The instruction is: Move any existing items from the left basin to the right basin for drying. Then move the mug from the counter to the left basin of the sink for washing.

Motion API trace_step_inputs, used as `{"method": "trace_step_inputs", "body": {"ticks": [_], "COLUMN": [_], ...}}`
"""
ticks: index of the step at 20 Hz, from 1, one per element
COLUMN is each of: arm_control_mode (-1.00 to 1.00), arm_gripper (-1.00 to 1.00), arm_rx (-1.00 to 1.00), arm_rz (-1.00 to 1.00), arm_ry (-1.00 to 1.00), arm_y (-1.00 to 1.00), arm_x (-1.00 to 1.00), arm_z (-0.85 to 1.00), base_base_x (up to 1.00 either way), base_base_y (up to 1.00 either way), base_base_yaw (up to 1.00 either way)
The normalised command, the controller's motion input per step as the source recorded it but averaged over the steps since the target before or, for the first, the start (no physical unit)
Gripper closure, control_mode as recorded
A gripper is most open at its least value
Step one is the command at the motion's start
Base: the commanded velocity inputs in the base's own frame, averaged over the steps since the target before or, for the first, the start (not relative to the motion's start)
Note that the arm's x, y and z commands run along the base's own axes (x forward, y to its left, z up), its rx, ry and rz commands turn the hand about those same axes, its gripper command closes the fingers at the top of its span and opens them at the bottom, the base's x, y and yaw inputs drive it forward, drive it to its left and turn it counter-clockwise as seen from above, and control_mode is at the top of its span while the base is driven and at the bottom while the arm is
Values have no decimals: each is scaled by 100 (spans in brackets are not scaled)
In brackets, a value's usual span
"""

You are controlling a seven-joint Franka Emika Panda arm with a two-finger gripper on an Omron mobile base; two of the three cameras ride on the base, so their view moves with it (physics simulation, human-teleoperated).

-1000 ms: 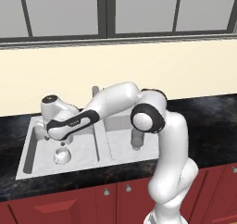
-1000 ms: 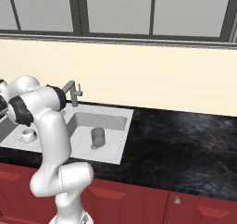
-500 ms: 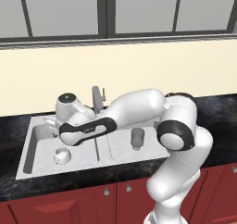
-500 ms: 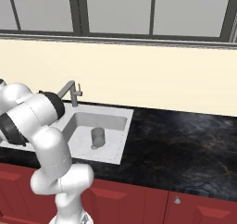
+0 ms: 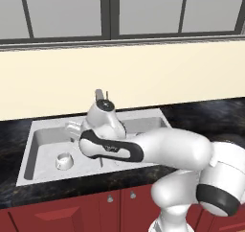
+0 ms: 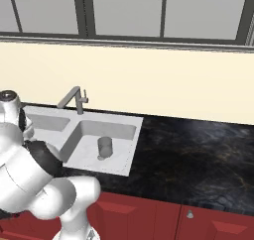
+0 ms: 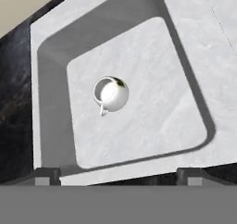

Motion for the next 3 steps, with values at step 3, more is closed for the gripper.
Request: {"method": "trace_step_inputs", "body": {"ticks": [3], "arm_control_mode": [-100], "arm_gripper": [-100], "arm_rx": [5], "arm_rz": [21], "arm_ry": [-16], "arm_y": [-39], "arm_x": [-66], "arm_z": [18], "base_base_x": [0], "base_base_y": [0], "base_base_yaw": [0]}}
